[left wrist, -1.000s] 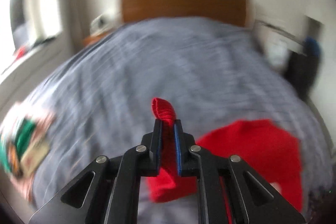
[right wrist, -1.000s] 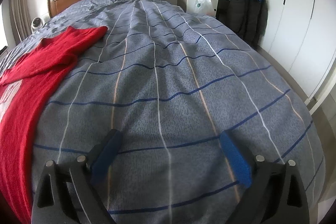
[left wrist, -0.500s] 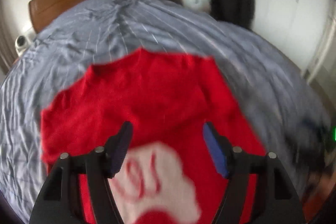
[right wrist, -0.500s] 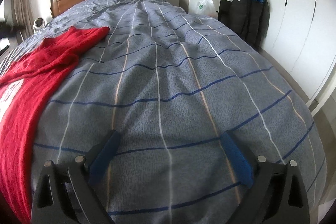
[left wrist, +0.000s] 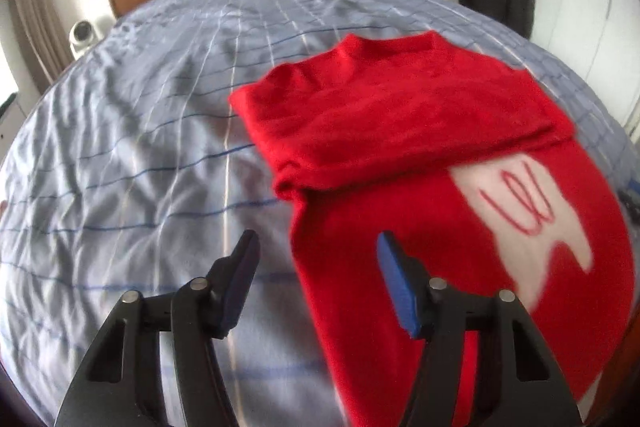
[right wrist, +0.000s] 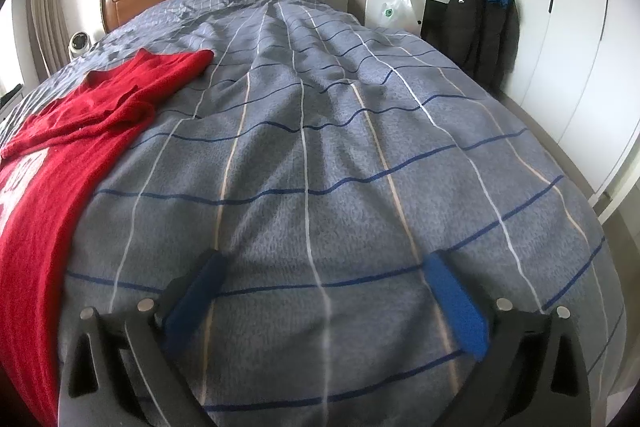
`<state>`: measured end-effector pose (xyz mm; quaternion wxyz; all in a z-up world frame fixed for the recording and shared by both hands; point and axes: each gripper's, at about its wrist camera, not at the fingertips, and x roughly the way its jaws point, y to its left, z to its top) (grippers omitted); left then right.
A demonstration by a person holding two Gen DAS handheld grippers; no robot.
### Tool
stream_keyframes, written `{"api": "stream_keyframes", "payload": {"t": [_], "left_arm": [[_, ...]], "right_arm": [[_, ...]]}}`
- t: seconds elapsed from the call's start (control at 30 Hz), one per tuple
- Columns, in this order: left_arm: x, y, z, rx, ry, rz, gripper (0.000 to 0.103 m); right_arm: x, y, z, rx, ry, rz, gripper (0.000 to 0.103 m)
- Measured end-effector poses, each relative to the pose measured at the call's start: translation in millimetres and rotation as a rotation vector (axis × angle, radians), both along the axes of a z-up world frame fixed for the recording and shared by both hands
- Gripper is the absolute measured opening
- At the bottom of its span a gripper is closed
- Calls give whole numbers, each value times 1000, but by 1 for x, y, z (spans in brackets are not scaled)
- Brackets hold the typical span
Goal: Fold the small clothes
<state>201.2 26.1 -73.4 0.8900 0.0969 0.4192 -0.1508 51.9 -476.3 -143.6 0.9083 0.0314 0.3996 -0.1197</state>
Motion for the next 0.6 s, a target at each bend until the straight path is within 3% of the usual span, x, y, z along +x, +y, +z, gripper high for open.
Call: {"api": "stream_keyframes", "payload": {"t": [0.03,0.07,0.1,0.13,0.23,0.4,0.6], "left_arm": [[7,-3,-4,8,-12,20,62],[14,-5,-8,20,-33,45,50],[17,-4,-10,31,-52,73,13],[19,0,-13,40,-57,115,8],[14,27,-19,-63,-68,220,5],[-2,26,-21,-29,-69,185,6],[-17,35,-1,-93,-39,181,9]], "right_arm": [[0,0,0,-1,0,-1,101],[0,0,0,-1,0,0,101],[0,0,0,-3,-1,-2,101],[0,1,0,-6,-3,-3,101],[-1,2,0,-11,-5,-6,101],[0,2,0,-8,-5,-4,101],[-1,1,0,-8,-6,-5,101]]}}
